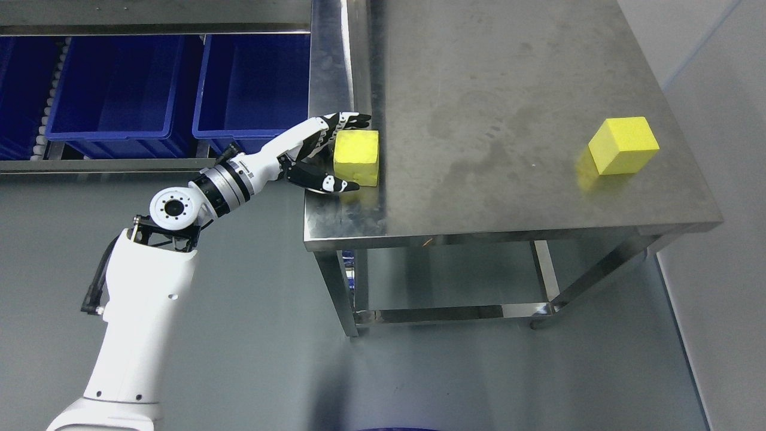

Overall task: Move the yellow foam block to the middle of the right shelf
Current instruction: 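Close the left hand around the nearer yellow foam cube, then lift the yellow cube up off the table with the left hand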

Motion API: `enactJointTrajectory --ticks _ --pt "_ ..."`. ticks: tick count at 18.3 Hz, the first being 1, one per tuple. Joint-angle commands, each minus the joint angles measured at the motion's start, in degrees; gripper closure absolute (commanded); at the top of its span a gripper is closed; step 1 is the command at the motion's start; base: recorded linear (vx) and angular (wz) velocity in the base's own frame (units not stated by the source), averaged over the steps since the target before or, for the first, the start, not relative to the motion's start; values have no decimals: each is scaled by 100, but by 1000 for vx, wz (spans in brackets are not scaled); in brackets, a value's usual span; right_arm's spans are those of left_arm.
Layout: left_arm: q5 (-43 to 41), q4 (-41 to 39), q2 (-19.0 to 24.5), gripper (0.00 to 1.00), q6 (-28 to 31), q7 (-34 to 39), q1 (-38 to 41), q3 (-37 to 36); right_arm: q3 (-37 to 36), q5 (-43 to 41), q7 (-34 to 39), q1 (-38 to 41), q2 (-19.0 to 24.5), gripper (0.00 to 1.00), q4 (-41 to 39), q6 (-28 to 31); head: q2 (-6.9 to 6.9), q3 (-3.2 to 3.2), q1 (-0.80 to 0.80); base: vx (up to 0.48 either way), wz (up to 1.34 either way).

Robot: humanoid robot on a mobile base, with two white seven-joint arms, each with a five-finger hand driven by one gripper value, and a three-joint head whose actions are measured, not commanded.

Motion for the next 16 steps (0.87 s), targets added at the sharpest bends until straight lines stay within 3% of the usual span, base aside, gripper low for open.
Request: enactJointTrajectory --ticks 1,5,8,11,14,16 --pt "21 846 -497 64 -794 -21 40 308 -70 18 4 132 -100 0 -100 -4 0 0 0 3 75" --pt "100 803 -776 69 -901 -13 49 651 -70 18 4 132 -100 0 -100 -4 0 0 0 8 38" --pt "1237 505 -776 68 -1112 180 -3 1057 -70 18 4 132 -100 0 -100 -4 0 0 0 0 0" --pt "2392 144 -776 65 -1234 1127 5 1363 -70 18 4 132 -100 0 -100 -4 0 0 0 0 0" --pt "2675 47 -776 65 -1849 1910 49 1654 -70 18 4 141 -100 0 -100 -4 0 0 0 9 109" --pt "2711 -242 -776 66 -1842 2341 207 1891 -70 18 4 141 -100 0 -100 -4 0 0 0 22 286"
